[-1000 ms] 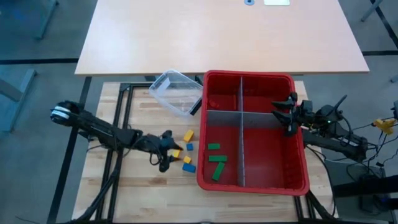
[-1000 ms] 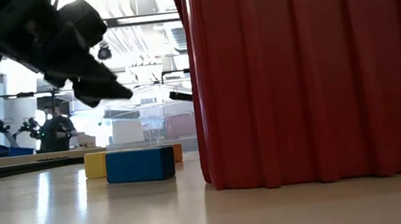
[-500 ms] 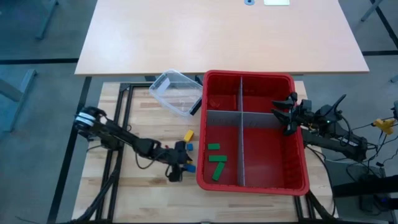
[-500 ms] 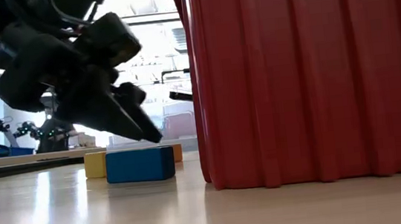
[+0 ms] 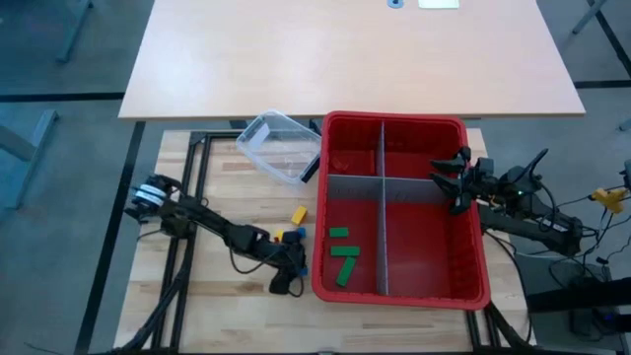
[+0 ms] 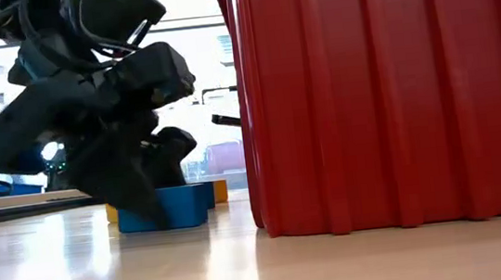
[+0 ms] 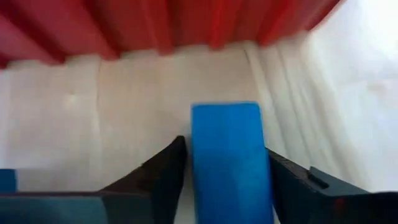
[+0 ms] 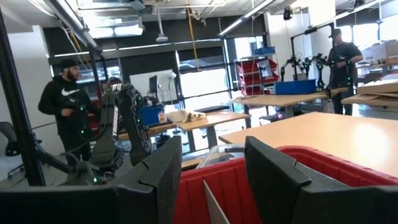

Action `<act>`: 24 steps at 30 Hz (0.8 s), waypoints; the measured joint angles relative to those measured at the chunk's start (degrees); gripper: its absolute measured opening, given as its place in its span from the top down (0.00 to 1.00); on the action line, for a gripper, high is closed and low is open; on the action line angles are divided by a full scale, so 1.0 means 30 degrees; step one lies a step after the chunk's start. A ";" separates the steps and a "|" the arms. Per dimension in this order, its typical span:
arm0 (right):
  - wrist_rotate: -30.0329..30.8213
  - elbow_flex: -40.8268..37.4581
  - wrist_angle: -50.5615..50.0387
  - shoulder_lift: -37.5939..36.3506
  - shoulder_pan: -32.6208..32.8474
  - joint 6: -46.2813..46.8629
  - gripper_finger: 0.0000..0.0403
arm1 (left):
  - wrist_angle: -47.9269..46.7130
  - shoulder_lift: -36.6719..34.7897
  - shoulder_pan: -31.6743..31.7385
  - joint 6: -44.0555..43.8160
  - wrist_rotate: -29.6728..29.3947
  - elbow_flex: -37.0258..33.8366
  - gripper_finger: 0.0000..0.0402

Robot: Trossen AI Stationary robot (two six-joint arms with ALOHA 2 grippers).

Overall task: Sort blocks
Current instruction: Put the bottom blue block into the top right of the red bin

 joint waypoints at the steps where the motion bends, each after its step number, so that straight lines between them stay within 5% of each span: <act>1: 0.0000 -0.0005 0.0003 0.0000 0.0000 0.0000 0.63 | -0.0226 0.0001 -0.0003 0.0037 -0.0033 0.0088 0.59; 6: -0.0007 -0.0020 0.0009 0.0000 0.0000 -0.0023 0.64 | -0.1217 -0.0056 -0.0015 -0.0531 -0.0042 0.0235 0.72; 16: -0.0007 -0.0020 0.0015 0.0000 0.0000 -0.0044 0.64 | -0.2469 -0.1678 -0.0411 -0.1736 -0.0118 0.0076 0.73; 24: -0.0044 -0.0027 0.0015 0.0000 0.0000 -0.0277 0.64 | -0.5254 -0.6831 -0.2010 -0.2773 -0.4017 0.0093 0.73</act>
